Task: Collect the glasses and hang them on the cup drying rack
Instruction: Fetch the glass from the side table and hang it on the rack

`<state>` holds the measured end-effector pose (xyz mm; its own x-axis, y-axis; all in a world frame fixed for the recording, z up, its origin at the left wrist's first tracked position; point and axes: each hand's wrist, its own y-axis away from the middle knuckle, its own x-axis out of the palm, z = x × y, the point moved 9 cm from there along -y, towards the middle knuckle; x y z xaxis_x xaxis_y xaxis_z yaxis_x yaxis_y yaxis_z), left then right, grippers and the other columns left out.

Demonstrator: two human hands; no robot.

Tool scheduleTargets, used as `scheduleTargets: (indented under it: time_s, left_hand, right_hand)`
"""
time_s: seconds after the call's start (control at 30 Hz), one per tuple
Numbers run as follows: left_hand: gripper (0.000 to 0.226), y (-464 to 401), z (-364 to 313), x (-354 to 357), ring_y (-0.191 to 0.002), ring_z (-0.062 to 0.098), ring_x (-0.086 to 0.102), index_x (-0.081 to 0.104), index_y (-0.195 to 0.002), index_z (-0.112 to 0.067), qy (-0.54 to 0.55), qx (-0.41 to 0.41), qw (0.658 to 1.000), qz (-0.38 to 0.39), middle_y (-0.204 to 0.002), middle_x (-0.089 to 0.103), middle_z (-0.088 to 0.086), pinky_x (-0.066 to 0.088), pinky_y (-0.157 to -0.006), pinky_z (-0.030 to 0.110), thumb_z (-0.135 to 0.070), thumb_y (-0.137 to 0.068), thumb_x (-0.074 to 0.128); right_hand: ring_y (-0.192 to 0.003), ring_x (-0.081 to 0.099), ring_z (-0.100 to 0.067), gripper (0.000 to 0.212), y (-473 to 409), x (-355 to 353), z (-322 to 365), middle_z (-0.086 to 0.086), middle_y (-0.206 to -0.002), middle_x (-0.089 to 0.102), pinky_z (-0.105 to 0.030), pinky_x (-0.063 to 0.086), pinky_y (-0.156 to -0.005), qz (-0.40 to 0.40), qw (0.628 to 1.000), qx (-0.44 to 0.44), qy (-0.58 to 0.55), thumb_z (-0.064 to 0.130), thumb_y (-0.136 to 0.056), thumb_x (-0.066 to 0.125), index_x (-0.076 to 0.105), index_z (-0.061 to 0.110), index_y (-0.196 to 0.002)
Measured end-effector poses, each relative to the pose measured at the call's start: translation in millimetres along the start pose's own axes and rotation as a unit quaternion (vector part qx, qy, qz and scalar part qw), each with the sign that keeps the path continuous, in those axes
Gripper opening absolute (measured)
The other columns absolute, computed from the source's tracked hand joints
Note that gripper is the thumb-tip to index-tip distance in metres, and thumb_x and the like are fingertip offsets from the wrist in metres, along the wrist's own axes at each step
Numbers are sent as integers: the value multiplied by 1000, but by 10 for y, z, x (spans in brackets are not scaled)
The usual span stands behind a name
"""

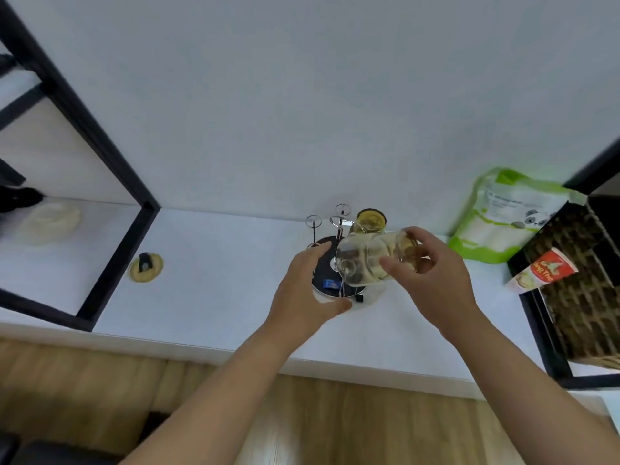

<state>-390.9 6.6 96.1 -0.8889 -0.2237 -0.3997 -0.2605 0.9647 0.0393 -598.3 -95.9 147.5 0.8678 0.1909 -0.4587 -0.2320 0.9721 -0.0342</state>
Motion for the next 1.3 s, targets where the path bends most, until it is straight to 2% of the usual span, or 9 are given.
scheduleTargets:
  time_s: [0.33,0.47,0.57,0.63,0.7,0.8,0.97,1.1,1.3]
  left_hand:
    - [97,-240,363,404,-123,-2,51,36,-148,-43,-40,24,998,-52,-140,45,-24,45,-89,5,-41,-70,93]
    - [94,-314,562,485,-116,-6,52,39,-148,-39,-52,11,997,-59,-140,52,-21,41,-85,1,-44,-70,92]
    - [91,-360,670,515,-116,-2,55,41,-146,-36,-60,4,996,-62,-139,55,-19,50,-95,16,-49,-71,90]
    - [88,-392,717,540,-118,6,58,43,-144,-37,-65,-2,996,-62,-137,58,-18,55,-98,32,-54,-71,88]
    - [82,-411,740,548,-114,9,62,44,-140,-39,-69,-1,995,-68,-131,62,-18,57,-95,35,-58,-71,86]
    - [76,-423,782,563,-103,8,66,42,-132,-45,-78,2,994,-72,-119,65,-21,61,-85,33,-61,-71,84]
    - [79,-453,882,644,-92,9,69,36,-130,-45,-82,-2,993,-83,-109,68,-20,60,-75,28,-57,-68,85]
    - [79,-457,963,702,-91,11,70,37,-131,-43,-80,0,993,-81,-110,69,-19,59,-74,25,-61,-68,81]
    - [80,-467,1067,746,-90,8,68,37,-134,-42,-80,-4,995,-62,-108,65,-23,58,-76,22,-65,-69,78]
  right_hand:
    - [-91,65,-10,57,-120,383,-143,10,-101,71,-11,42,-71,19,987,-90,135,54,-76,79,63,32,-126]
    - [-89,61,-11,61,-159,556,-207,7,-101,67,-10,37,-72,37,979,-98,176,51,-78,82,63,30,-132]
    - [-93,59,-11,67,-164,685,-199,7,-107,66,-12,39,-75,57,971,-115,203,50,-78,82,62,27,-138]
    - [-98,63,-15,69,-149,737,-190,5,-115,69,-23,49,-80,62,968,-124,210,48,-77,83,61,27,-139]
    - [-100,66,-19,73,-145,771,-193,4,-116,71,-35,55,-83,65,967,-125,211,48,-76,83,56,28,-140]
    - [-94,62,-25,82,-163,832,-205,1,-102,68,-39,52,-80,64,962,-125,234,50,-72,84,46,29,-141]
    - [-98,60,-27,84,-211,906,-260,0,-100,68,-47,46,-98,57,951,-137,272,51,-68,86,45,27,-137]
    - [-108,60,-30,83,-232,940,-368,-1,-102,70,-58,34,-114,59,947,-138,283,56,-67,83,44,27,-134]
    - [-112,62,-30,89,-255,1039,-453,-1,-102,70,-61,21,-122,63,940,-141,304,57,-65,84,37,30,-136]
